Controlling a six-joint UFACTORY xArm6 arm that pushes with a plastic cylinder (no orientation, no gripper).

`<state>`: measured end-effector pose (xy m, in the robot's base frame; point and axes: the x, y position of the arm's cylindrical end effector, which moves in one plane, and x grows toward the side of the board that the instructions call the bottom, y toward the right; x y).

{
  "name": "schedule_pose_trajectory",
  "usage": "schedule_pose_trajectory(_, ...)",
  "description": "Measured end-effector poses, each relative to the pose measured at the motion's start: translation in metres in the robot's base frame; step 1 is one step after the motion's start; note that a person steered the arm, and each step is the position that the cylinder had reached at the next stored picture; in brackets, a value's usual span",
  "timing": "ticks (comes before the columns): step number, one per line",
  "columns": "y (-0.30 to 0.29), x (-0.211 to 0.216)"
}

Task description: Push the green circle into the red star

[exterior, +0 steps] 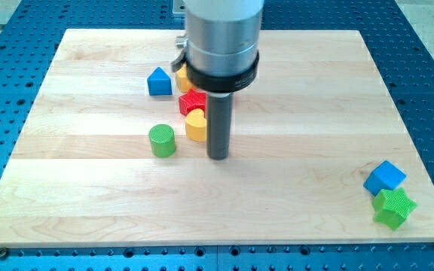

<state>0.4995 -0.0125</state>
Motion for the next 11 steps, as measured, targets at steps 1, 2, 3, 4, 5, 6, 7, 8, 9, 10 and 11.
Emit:
schedule_pose_trajectory(1, -0.061, -0.001)
schedule_pose_trajectory(2, -0.091, -0.002)
schedule_pose_trajectory(3, -0.124, -0.002)
schedule_pose_trajectory(4, -0.173, 0.005)
schedule_pose_trajectory(5, -0.131, -0.017)
schedule_pose_trajectory(6, -0.068, -0.041)
schedule_pose_trajectory(7, -0.066, -0.041)
schedule_pose_trajectory(8, -0.089, -0.039)
schedule_pose_trajectory(9, -0.062, -0.063)
schedule_pose_trajectory(10, -0.015, -0.099)
schedule_pose_trajectory(11, -0.008, -0.099)
